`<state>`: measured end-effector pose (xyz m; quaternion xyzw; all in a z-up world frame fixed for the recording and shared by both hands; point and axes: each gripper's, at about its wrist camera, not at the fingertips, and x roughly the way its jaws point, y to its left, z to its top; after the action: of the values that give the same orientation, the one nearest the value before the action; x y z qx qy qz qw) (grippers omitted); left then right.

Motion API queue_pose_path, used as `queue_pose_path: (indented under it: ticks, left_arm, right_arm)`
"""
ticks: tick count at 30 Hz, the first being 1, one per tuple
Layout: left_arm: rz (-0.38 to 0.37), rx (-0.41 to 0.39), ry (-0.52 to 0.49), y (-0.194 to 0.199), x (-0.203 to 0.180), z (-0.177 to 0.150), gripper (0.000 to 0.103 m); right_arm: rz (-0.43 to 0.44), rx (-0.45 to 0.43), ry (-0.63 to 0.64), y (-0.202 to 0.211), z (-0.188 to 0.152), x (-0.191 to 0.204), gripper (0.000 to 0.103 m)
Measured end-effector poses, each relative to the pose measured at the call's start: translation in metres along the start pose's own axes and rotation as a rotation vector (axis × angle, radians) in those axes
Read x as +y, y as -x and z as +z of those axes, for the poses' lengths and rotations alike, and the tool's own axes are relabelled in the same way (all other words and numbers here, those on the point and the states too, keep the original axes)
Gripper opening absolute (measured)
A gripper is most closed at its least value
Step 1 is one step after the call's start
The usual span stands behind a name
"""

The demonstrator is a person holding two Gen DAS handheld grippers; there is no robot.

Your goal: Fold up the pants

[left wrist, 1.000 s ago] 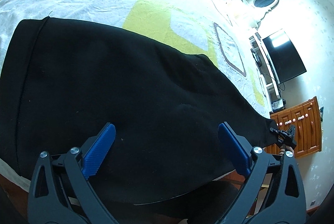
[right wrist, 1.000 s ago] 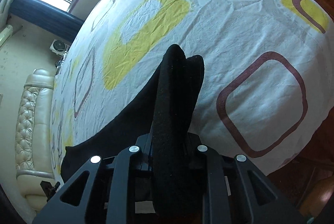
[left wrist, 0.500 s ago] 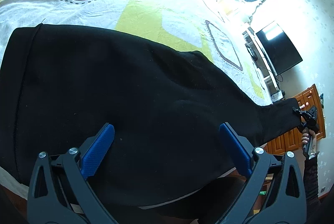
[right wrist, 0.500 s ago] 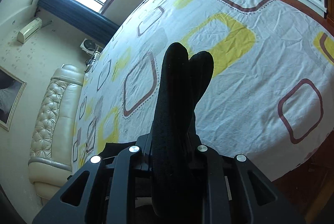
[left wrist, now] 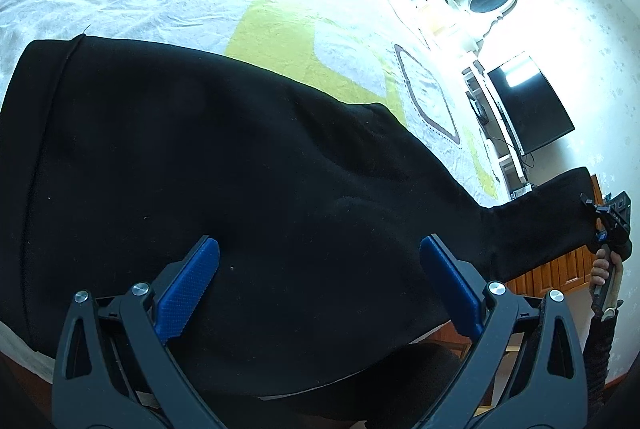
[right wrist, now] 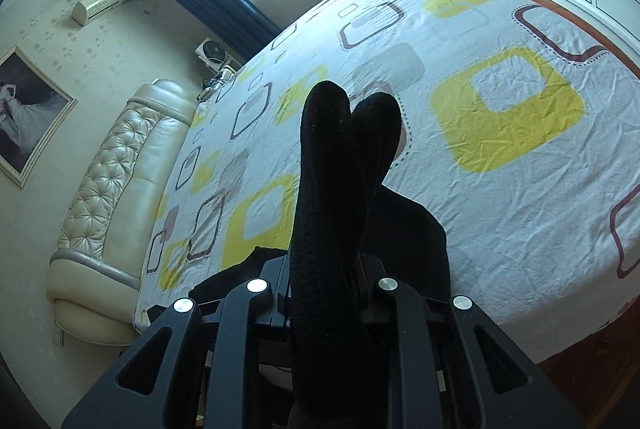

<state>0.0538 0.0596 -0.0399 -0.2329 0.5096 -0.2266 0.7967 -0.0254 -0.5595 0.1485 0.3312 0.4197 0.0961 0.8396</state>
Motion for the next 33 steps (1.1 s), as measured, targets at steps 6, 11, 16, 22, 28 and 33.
queue_pose_path:
  ticks: [6,11,16,22,28,33]
  left_arm:
    - [0.005,-0.006,-0.028,-0.002,-0.002,-0.001,0.1]
    - [-0.007,-0.015,-0.009,-0.001,0.002,-0.002,0.1]
    - [-0.017,-0.012,-0.003,0.0,0.004,-0.002,0.1]
    - [-0.042,-0.005,0.014,0.002,0.01,0.0,0.1]
    - [-0.069,-0.015,0.065,0.005,0.016,0.002,0.1]
    - [-0.07,-0.013,0.062,0.005,0.016,0.002,0.1]
  right_arm:
    - [-0.017,0.019,0.073,-0.037,-0.024,0.049,0.02]
    - [-0.084,0.051,0.149,-0.088,-0.055,0.086,0.02]
    - [-0.153,0.089,0.208,-0.14,-0.084,0.111,0.02]
    - [-0.253,0.112,0.258,-0.191,-0.114,0.127,0.02]
    - [-0.333,0.135,0.296,-0.231,-0.136,0.139,0.02]
    - [-0.43,0.131,0.386,-0.253,-0.155,0.158,0.02]
